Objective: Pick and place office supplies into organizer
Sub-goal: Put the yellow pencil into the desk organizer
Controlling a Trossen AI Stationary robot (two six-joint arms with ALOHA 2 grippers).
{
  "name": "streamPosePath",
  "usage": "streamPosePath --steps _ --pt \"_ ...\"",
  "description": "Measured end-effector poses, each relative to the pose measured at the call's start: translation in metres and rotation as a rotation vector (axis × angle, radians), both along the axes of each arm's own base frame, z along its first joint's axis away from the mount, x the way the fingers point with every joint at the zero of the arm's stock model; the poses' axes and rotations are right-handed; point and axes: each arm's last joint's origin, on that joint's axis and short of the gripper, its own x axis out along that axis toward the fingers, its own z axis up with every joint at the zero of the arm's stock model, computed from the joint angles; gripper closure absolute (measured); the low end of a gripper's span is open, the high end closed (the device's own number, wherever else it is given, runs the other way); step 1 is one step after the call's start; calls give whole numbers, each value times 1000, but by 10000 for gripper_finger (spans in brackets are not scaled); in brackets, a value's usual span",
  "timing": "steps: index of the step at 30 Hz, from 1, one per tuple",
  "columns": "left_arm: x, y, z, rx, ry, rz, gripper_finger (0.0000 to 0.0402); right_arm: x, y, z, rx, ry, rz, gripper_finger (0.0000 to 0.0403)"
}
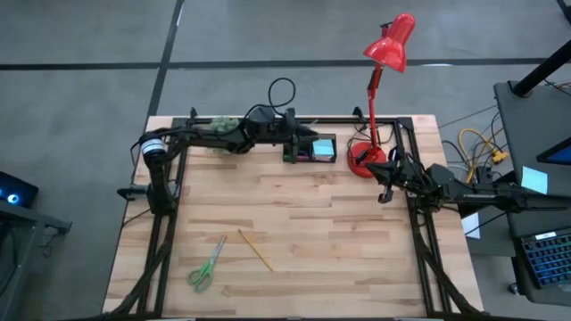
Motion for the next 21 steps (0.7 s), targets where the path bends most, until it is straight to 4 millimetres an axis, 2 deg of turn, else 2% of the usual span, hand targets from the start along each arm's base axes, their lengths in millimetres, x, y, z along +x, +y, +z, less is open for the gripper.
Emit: streamPosePath --steps 12,21 --pt "-10 -36 45 62 -87 -165 331 1 0 -4 23 39 13 394" --pt "-29 -61 64 50 49 -218 331 3 4 -8 39 75 161 394"
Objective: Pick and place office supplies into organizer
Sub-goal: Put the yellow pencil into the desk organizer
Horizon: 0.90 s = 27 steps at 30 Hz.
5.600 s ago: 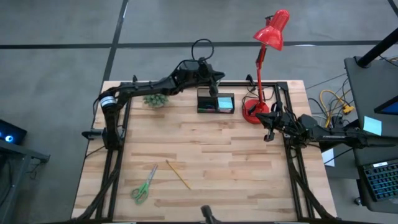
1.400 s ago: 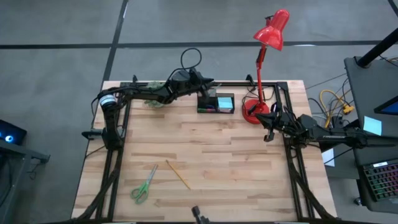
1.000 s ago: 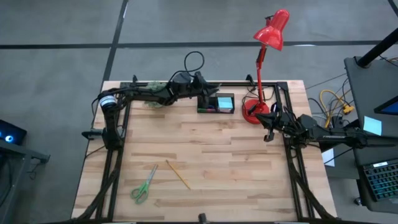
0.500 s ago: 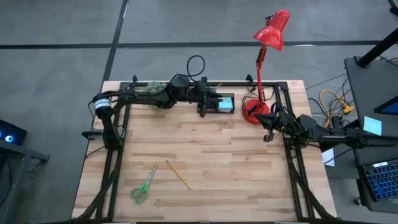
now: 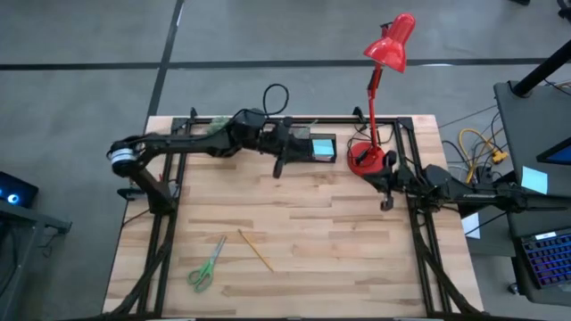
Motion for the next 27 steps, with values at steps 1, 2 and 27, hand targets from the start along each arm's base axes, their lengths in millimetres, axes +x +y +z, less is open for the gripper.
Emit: streamPosePath --steps 1,2,27 --pt "-3 -4 2 -3 15 -8 331 0 0 0 0 -1 16 394" --pt "-5 -8 4 0 32 -18 331 0 1 0 -2 -1 25 394" --pt "-48 -69 6 12 415 -197 331 0 1 1 -25 -4 28 394"
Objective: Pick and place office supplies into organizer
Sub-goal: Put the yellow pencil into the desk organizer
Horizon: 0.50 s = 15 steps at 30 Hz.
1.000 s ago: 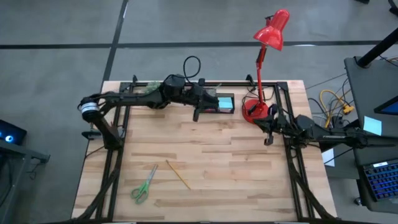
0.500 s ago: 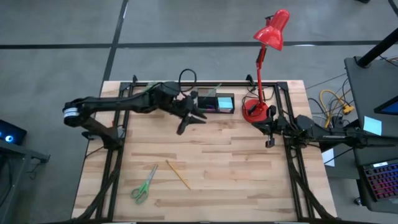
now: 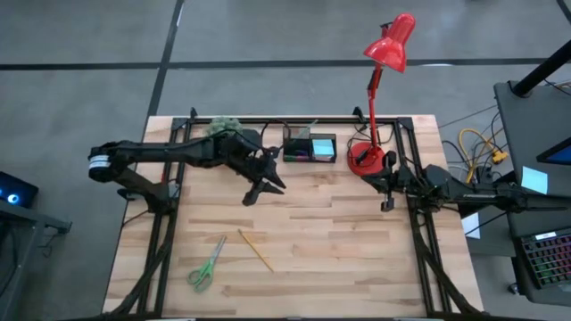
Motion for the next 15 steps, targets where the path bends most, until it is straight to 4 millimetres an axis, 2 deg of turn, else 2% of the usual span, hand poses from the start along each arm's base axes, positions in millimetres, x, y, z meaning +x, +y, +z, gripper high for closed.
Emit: streamPosePath --steps 6,11,15 --pt "-1 -12 -3 62 15 -81 312 0 0 0 0 -2 -1 394" --pt "-2 -33 -9 107 63 -153 248 0 0 0 2 -2 -12 394" --pt "-3 -50 -19 183 154 -128 208 0 -1 0 3 -2 -27 394"
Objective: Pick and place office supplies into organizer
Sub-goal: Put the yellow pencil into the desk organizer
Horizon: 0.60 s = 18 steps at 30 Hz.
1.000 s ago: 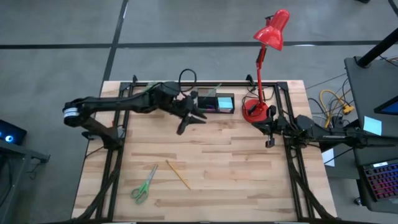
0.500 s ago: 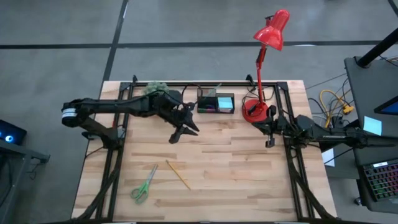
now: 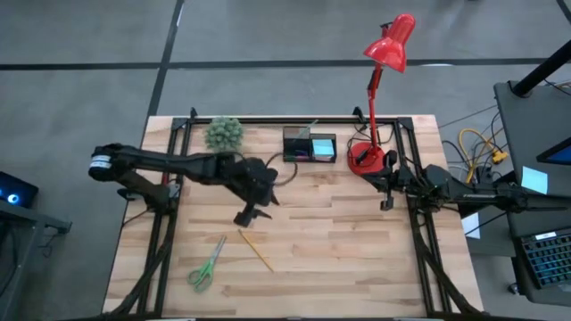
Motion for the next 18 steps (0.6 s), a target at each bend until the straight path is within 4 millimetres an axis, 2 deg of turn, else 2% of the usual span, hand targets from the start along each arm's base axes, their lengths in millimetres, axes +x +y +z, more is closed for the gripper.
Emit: streamPosePath --steps 8,18 --pt "-9 -32 -10 177 97 -24 201 0 0 0 -14 2 -2 394" --pt "-21 -58 -15 132 212 30 201 0 0 0 -14 2 -2 394"
